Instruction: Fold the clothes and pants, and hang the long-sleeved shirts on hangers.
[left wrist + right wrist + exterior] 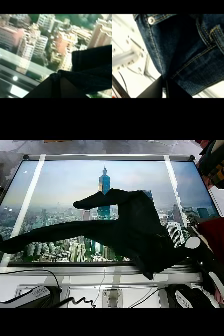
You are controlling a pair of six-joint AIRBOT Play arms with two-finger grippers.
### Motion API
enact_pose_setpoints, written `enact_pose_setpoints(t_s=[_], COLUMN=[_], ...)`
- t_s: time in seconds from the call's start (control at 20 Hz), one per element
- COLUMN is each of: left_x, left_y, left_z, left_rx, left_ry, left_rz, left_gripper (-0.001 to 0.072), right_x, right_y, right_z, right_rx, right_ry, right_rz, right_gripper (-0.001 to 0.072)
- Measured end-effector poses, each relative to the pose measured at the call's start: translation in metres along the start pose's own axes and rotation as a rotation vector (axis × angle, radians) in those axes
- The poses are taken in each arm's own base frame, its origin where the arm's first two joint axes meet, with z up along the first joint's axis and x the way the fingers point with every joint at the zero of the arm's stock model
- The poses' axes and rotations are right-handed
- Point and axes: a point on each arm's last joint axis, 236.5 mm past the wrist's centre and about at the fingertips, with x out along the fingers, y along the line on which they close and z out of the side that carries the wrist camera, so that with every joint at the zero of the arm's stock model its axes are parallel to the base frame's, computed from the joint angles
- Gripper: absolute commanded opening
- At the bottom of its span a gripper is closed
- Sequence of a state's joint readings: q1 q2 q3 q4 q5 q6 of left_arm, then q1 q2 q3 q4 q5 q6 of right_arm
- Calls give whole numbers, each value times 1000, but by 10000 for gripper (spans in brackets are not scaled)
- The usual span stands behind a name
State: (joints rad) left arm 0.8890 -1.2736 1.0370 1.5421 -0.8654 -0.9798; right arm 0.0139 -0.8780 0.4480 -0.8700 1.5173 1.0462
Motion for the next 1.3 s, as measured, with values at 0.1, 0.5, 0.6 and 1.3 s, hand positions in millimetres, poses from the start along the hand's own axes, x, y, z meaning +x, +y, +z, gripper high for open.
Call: enact_pose_setpoints(t_s=[0.1, 0.5, 0.6, 1.3], left_x=[-3, -41, -45, 4], left_y=[11, 55, 60, 58], left_z=[14, 79, 83, -98], left_rx=[-1, 0, -2, 188], left_ry=[-62, -355, -379, 211], left_rz=[43, 242, 260, 174], left_gripper=[42, 42, 41, 40], right_x=[10, 15, 1, -87], right_y=[4, -24, -35, -98], right_z=[-14, -59, -51, -27], right_rx=[-63, -278, -316, -501], right_ry=[80, 378, 388, 525], right_rz=[-23, -317, -417, -868], right_gripper=[31, 31, 31, 32])
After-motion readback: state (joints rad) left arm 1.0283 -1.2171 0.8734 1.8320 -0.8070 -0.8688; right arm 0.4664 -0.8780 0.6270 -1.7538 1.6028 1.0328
